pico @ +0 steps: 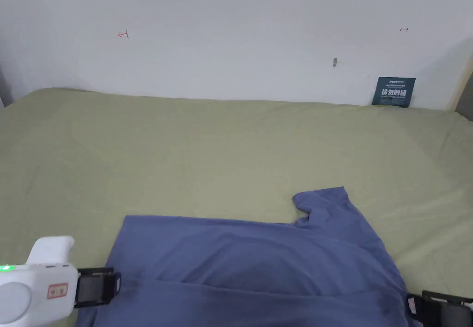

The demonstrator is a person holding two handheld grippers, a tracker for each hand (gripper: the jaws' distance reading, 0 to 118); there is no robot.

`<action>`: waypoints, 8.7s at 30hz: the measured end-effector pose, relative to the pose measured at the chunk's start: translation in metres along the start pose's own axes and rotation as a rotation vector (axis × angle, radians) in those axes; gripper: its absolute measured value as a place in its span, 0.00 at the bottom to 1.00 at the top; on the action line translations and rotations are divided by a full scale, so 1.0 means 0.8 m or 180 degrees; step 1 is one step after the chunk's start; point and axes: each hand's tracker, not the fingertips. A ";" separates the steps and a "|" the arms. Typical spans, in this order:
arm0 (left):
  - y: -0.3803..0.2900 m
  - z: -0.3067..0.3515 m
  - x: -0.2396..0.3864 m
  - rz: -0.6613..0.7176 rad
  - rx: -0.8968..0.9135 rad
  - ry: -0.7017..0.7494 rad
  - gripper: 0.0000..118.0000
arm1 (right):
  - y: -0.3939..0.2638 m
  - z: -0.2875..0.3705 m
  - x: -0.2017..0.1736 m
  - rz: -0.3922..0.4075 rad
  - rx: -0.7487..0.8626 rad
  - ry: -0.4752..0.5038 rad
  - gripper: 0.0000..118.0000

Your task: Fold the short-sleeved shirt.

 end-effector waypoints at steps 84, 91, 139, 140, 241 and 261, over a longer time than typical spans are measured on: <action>-0.110 -0.006 -0.034 -0.0483 -0.0088 -0.0133 1.00 | -0.090 -0.002 0.000 0.0572 -0.0529 -0.0066 0.85; -0.049 0.081 0.018 -0.0388 0.0678 -0.0106 0.99 | -0.034 0.060 -0.045 0.0577 0.0327 -0.0094 0.92; -0.065 -0.053 -0.141 0.1362 -0.0761 -0.1384 0.02 | -0.054 0.082 -0.293 0.0799 0.2090 -0.0345 0.01; -0.062 -0.058 -0.145 0.1362 -0.0753 -0.1391 0.08 | -0.054 0.081 -0.294 0.0819 0.2080 -0.0358 0.01; -0.016 -0.036 0.074 0.0666 -0.0823 -0.1889 0.00 | -0.055 0.123 -0.198 0.0367 0.1987 -0.0534 0.01; -0.072 -0.134 0.004 0.1582 -0.1124 -0.2986 0.99 | -0.054 0.102 -0.233 0.0573 0.1791 -0.0509 0.01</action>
